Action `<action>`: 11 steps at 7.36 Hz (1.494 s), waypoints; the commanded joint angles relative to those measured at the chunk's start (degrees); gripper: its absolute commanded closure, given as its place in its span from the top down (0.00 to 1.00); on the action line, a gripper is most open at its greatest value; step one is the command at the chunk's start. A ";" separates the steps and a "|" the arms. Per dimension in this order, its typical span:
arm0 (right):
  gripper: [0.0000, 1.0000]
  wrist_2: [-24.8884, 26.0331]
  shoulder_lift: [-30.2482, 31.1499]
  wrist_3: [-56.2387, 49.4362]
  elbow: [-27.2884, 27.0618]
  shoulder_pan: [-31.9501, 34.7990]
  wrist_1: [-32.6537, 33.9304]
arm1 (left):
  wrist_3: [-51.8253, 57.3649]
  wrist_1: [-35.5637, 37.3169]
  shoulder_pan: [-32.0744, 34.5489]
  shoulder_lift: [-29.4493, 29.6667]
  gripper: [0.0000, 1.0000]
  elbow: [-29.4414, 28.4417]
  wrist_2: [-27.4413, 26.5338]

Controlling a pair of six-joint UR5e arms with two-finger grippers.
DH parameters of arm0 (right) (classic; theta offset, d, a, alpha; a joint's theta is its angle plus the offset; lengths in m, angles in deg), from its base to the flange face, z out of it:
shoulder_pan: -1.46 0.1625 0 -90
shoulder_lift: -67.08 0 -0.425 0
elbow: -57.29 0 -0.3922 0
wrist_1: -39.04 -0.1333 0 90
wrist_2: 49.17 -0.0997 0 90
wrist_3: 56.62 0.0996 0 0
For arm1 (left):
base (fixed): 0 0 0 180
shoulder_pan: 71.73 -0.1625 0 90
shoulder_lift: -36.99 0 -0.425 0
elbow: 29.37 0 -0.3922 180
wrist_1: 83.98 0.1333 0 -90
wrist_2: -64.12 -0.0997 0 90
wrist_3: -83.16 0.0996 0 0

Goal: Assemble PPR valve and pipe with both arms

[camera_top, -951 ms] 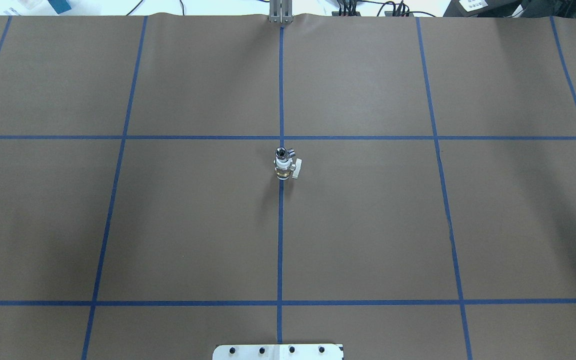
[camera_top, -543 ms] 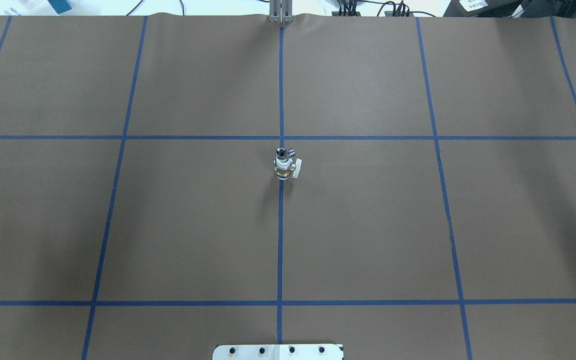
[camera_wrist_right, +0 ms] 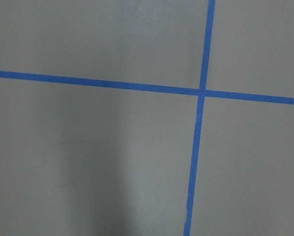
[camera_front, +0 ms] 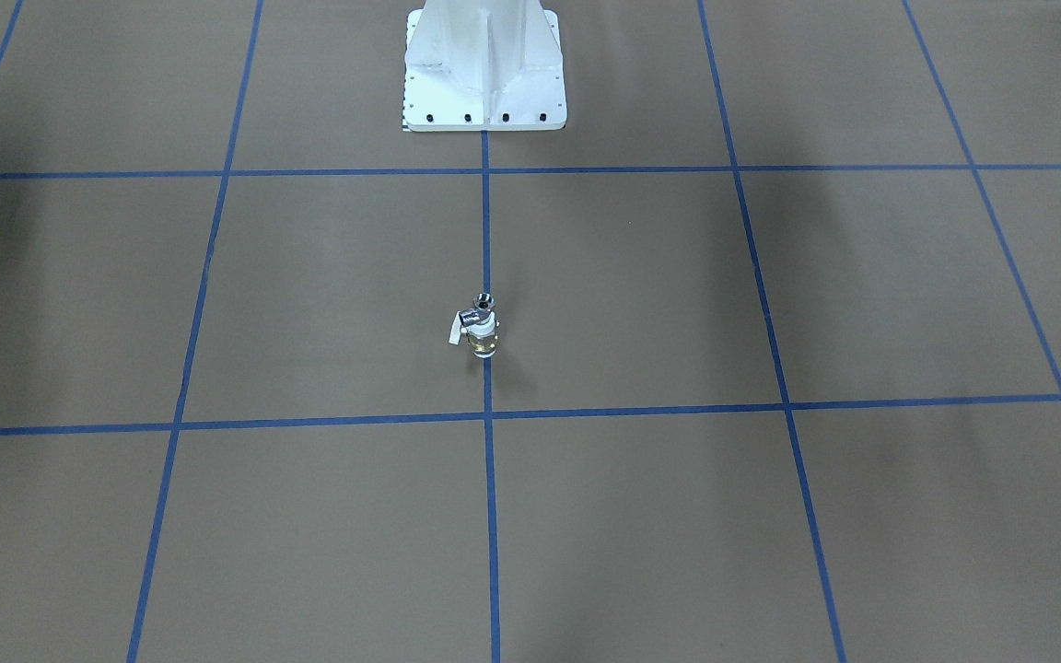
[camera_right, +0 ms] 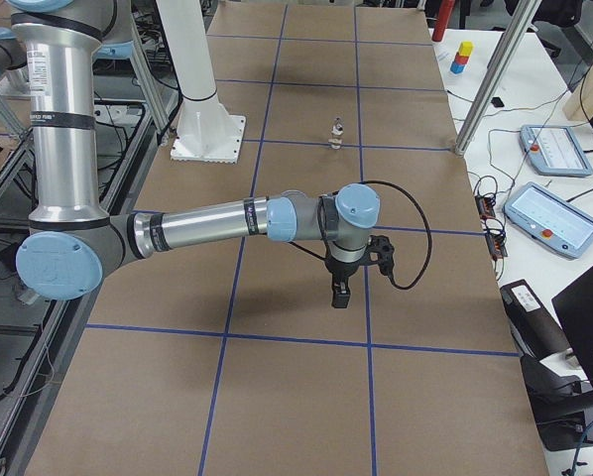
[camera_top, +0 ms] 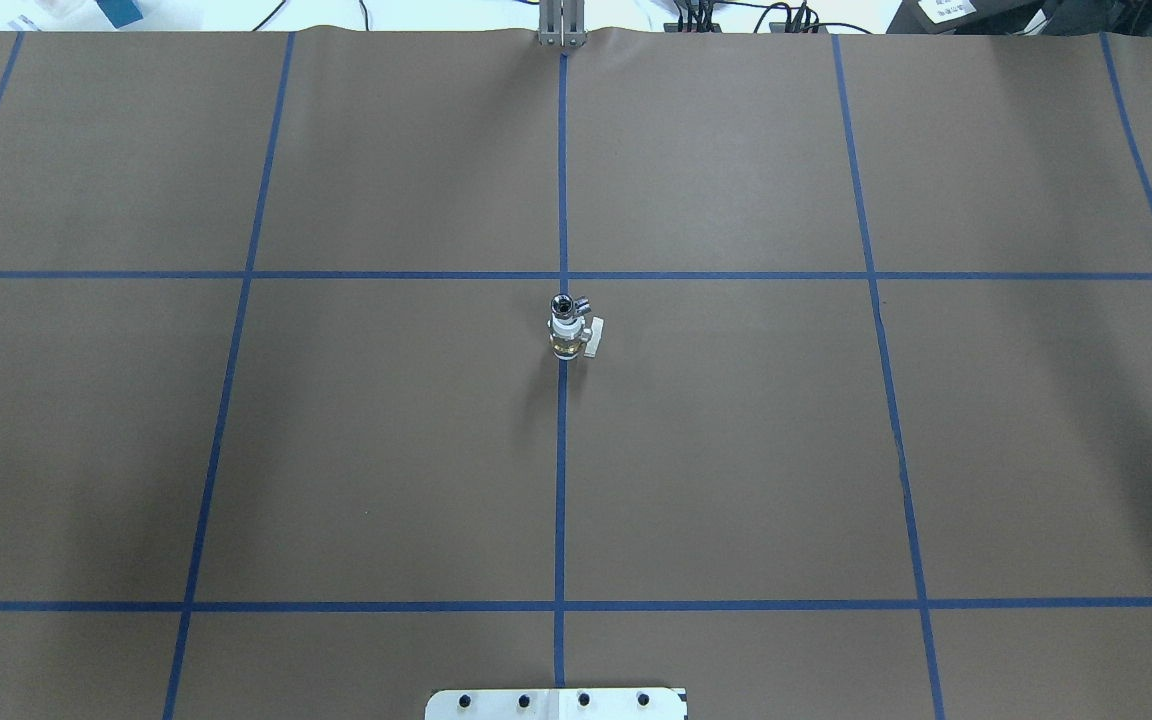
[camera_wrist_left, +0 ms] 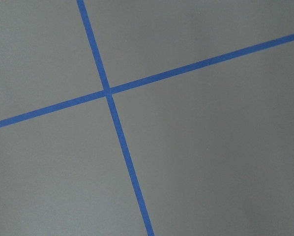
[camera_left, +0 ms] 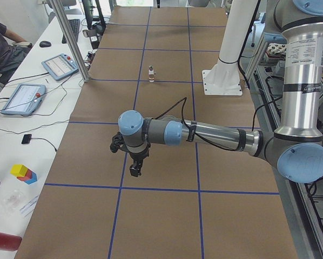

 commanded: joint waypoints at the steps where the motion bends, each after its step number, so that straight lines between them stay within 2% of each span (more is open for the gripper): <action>1: 1.00 -0.09 -0.07 -0.36 -0.46 0.04 -0.07 | -0.12 0.00 1.22 0.07 1.00 -0.51 0.61; 2: 1.00 -0.01 0.01 -0.45 -1.51 0.13 -0.07 | -0.12 0.18 3.40 0.25 1.00 -1.82 5.40; 3: 1.00 -0.01 0.01 -0.63 -1.87 0.05 -0.07 | -0.03 0.00 4.91 0.68 1.00 -4.10 7.62; 9: 1.00 0.52 -0.07 -0.81 -2.13 0.04 -0.16 | -0.12 0.18 5.62 2.18 1.00 -3.33 7.12; 11: 1.00 0.61 0.01 -0.72 -1.96 0.04 -0.07 | 0.14 0.18 5.71 1.74 1.00 -3.33 2.93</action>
